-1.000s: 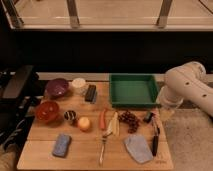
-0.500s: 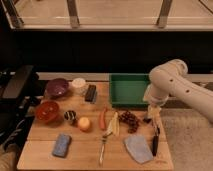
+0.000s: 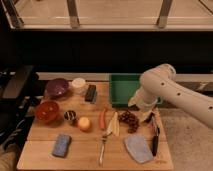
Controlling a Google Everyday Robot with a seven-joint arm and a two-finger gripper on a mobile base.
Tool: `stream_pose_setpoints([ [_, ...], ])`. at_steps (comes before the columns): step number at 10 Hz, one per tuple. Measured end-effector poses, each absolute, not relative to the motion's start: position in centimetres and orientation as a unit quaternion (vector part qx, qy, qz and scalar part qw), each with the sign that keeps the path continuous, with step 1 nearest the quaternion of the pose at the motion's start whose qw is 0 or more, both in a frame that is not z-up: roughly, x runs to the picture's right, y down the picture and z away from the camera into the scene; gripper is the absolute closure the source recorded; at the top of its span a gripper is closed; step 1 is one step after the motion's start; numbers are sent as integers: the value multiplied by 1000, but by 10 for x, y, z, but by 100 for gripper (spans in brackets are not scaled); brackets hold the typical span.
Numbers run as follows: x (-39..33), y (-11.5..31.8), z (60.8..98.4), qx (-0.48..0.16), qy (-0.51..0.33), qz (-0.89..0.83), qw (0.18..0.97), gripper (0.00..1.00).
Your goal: Place fork in purple bowl
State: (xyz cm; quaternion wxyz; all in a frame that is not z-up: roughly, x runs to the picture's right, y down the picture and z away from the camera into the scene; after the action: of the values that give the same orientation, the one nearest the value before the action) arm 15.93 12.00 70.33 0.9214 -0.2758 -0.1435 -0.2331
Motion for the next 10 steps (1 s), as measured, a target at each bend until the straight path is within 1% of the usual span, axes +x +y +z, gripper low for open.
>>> stream_pose_setpoints([
  [1,143,129,701,-272,-163,-287,904,35],
  [4,115,155,703,-276,-154,-350,882,35],
  [8,115,156,704,-276,-161,-350,881,35],
  [10,107,157,706,-266,-203,-361,871,35],
])
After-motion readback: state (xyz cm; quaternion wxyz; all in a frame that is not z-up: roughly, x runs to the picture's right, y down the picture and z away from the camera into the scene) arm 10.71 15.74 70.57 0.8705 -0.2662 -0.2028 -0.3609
